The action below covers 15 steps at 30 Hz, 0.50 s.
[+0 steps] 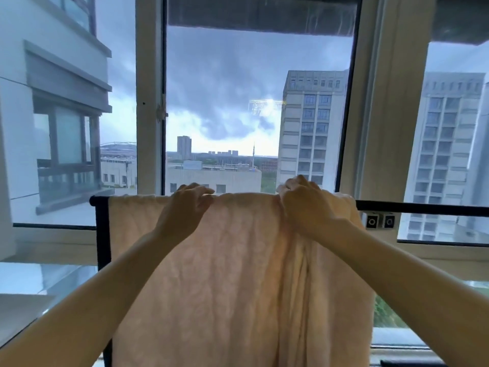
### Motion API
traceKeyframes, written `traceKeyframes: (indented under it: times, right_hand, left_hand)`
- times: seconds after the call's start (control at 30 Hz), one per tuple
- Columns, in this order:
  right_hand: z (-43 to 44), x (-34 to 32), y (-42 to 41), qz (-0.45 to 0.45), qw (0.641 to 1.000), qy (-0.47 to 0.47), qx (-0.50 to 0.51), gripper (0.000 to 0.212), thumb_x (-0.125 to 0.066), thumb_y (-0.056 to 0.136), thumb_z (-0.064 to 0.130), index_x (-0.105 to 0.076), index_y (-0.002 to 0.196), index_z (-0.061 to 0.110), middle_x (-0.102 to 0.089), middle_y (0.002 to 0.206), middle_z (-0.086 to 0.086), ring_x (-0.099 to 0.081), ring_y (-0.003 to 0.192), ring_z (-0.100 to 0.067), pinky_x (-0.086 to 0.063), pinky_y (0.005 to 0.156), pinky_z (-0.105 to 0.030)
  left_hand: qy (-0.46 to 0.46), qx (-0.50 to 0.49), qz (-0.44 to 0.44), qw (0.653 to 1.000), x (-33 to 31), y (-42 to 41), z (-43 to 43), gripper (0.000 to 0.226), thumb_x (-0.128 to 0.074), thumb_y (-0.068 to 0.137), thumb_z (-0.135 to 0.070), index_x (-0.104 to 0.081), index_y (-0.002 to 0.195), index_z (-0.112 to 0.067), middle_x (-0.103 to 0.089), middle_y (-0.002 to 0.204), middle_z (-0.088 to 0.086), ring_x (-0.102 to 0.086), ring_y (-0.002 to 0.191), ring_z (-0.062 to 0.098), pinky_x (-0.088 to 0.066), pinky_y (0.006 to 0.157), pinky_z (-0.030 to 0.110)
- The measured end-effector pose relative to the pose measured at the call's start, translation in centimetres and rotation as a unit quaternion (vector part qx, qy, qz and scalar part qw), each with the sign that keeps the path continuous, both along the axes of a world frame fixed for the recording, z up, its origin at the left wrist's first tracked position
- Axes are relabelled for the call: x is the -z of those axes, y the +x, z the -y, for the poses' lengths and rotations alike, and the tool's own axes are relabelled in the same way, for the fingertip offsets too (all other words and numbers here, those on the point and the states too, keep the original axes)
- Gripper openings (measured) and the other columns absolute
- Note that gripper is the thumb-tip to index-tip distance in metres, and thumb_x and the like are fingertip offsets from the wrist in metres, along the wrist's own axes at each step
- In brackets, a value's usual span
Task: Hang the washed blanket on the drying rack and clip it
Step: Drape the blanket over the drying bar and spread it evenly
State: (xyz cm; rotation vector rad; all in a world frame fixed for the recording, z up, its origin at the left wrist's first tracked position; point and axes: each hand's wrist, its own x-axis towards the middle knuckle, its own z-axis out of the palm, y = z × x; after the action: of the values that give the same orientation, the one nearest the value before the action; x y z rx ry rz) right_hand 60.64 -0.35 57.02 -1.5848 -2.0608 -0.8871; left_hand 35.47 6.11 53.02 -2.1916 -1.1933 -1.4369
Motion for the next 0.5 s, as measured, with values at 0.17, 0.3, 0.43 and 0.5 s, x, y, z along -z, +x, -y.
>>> traceKeyframes:
  times: [0.17,0.3,0.43,0.5]
  right_hand:
    - [-1.5,0.1,1.7,-0.050,0.997,-0.006,-0.057,0.026,-0.043,0.100,0.026,-0.067,0.110,0.024,-0.065,0.106,0.007,-0.054,0.103,-0.015,-0.040,0.098,-0.038]
    - [-2.0,0.5,2.2,-0.103,0.991,0.014,-0.085,0.025,-0.050,0.097,0.019,-0.071,0.108,0.025,-0.068,0.107,0.008,-0.055,0.103,-0.014,-0.041,0.097,-0.039]
    - [-2.9,0.3,2.4,-0.119,0.990,0.063,-0.050,0.020,-0.051,0.094,0.012,-0.069,0.089,0.018,-0.068,0.088,0.003,-0.058,0.086,-0.014,-0.045,0.093,-0.040]
    - [-3.5,0.0,2.9,-0.138,0.987,0.074,-0.036,0.018,-0.051,0.094,0.013,-0.066,0.083,0.015,-0.066,0.083,0.001,-0.059,0.082,-0.015,-0.047,0.089,-0.042]
  left_hand:
    - [-0.006,0.027,0.028,0.999,-0.1,-1.0,-0.8,0.025,-0.064,0.087,-0.035,-0.074,0.102,-0.018,-0.072,0.094,-0.007,-0.066,0.079,0.005,-0.058,0.076,0.034]
    - [-0.005,0.032,0.069,0.997,-0.8,-0.2,-1.4,0.013,-0.068,0.087,-0.024,-0.076,0.095,-0.018,-0.073,0.089,-0.007,-0.065,0.077,0.001,-0.057,0.078,0.033]
    - [0.004,0.034,0.085,0.996,-1.5,0.9,-2.0,0.017,-0.062,0.091,-0.022,-0.073,0.100,-0.013,-0.073,0.095,-0.001,-0.063,0.080,0.008,-0.053,0.082,0.031]
    - [0.005,0.030,0.078,0.997,-1.8,1.4,-2.4,0.016,-0.061,0.092,-0.023,-0.073,0.100,-0.015,-0.073,0.095,-0.003,-0.062,0.082,0.008,-0.053,0.083,0.032]
